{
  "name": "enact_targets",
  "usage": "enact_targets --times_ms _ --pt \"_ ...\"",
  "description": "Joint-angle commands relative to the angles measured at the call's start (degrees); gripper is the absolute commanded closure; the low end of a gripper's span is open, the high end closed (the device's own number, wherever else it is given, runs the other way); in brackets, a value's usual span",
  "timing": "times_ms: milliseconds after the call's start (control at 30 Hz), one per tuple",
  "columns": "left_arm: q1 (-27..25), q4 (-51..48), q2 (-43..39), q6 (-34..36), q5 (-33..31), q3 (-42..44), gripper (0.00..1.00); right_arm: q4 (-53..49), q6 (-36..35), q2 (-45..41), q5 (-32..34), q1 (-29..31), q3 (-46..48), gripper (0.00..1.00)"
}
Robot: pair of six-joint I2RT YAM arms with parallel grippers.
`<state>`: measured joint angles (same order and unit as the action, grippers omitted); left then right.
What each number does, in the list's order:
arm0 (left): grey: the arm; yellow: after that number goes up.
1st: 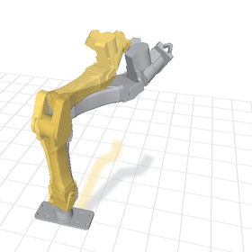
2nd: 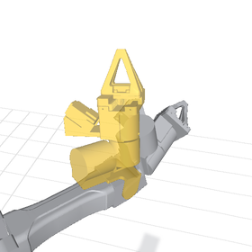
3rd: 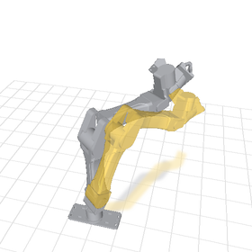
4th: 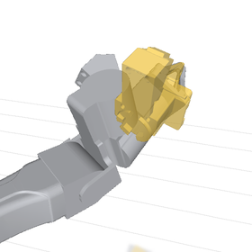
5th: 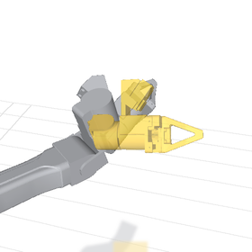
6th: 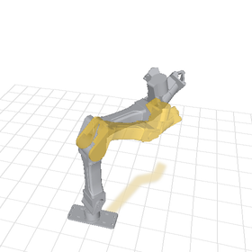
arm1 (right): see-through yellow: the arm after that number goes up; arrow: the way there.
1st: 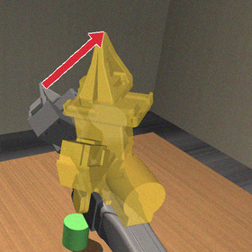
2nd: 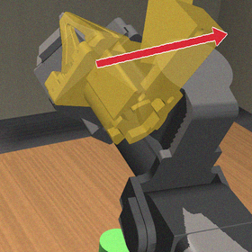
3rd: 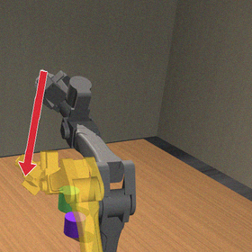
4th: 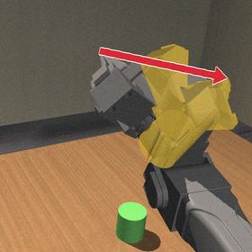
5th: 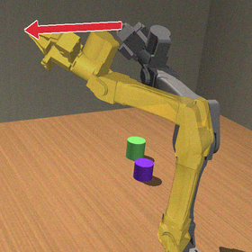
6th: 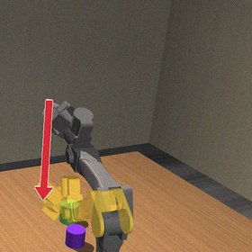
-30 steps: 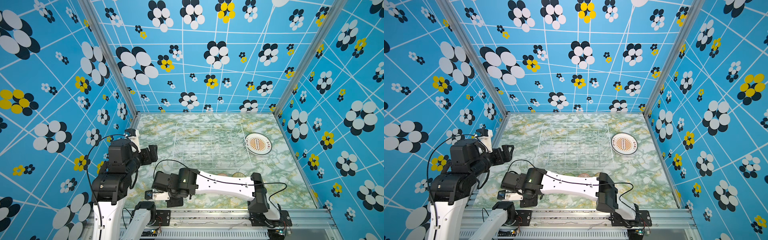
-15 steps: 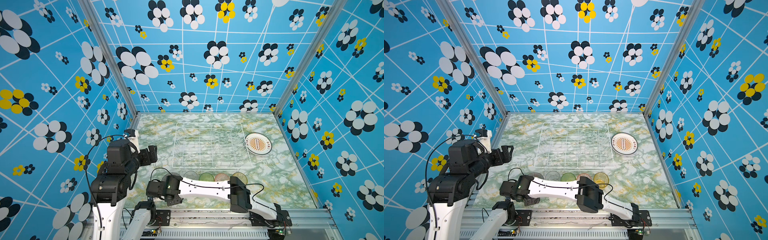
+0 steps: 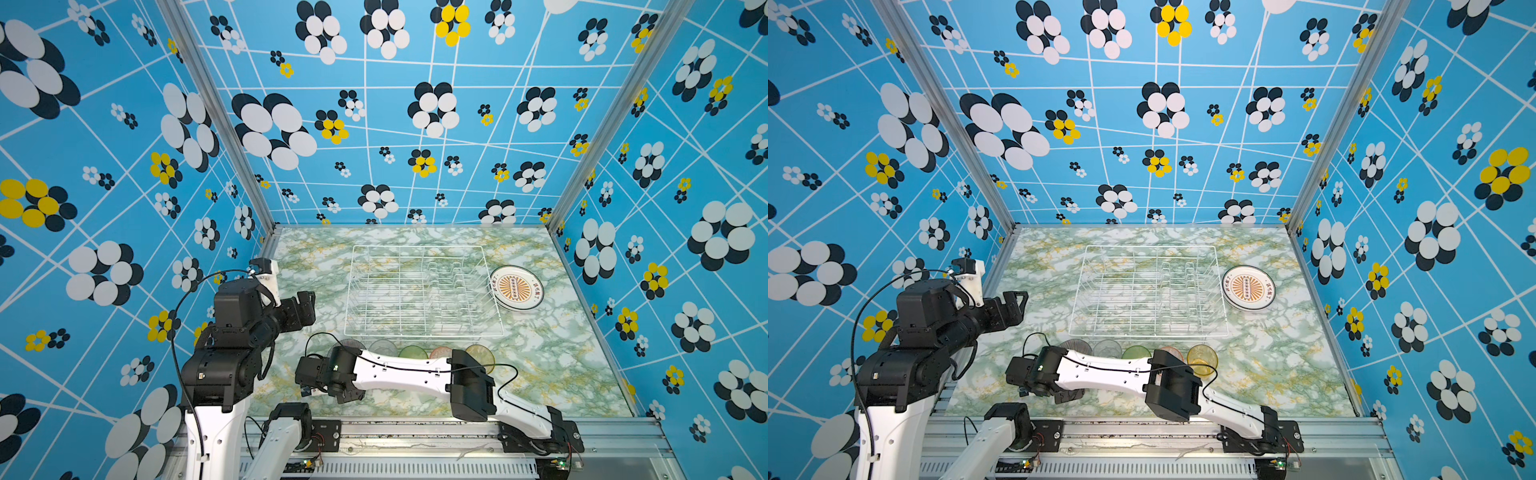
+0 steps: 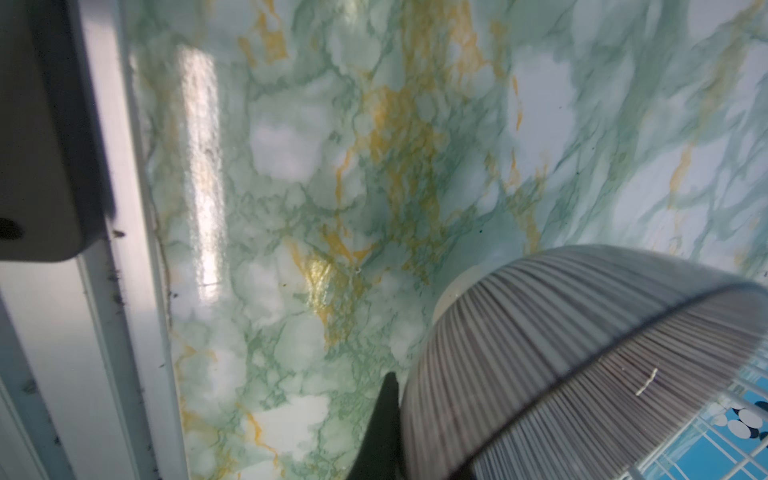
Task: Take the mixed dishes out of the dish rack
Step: 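Lower the bowl onto the table beside the clear glass with right gripper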
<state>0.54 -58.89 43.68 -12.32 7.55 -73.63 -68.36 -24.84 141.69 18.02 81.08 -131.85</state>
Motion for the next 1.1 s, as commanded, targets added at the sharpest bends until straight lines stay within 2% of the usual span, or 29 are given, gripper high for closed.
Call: enact_targets --times_ms 0,500,933,1067 --pt "0.61 0.21 0.06 1.15 1.19 -0.66 0.08 0.15 -0.64 1.43 2.05 -0.15 -1.88 1.0" --pt "0.63 1.05 0.35 1.5 1.59 0.48 0.08 1.1 -0.75 2.98 1.97 -0.5 -2.4 1.0" --pt "0.82 1.29 0.52 1.42 2.02 0.71 0.08 0.94 -0.04 1.95 1.15 -0.48 -1.87 0.67" --pt "0.85 1.16 0.53 1.46 2.13 0.76 0.08 1.51 0.29 0.77 1.14 -0.48 -1.25 0.61"
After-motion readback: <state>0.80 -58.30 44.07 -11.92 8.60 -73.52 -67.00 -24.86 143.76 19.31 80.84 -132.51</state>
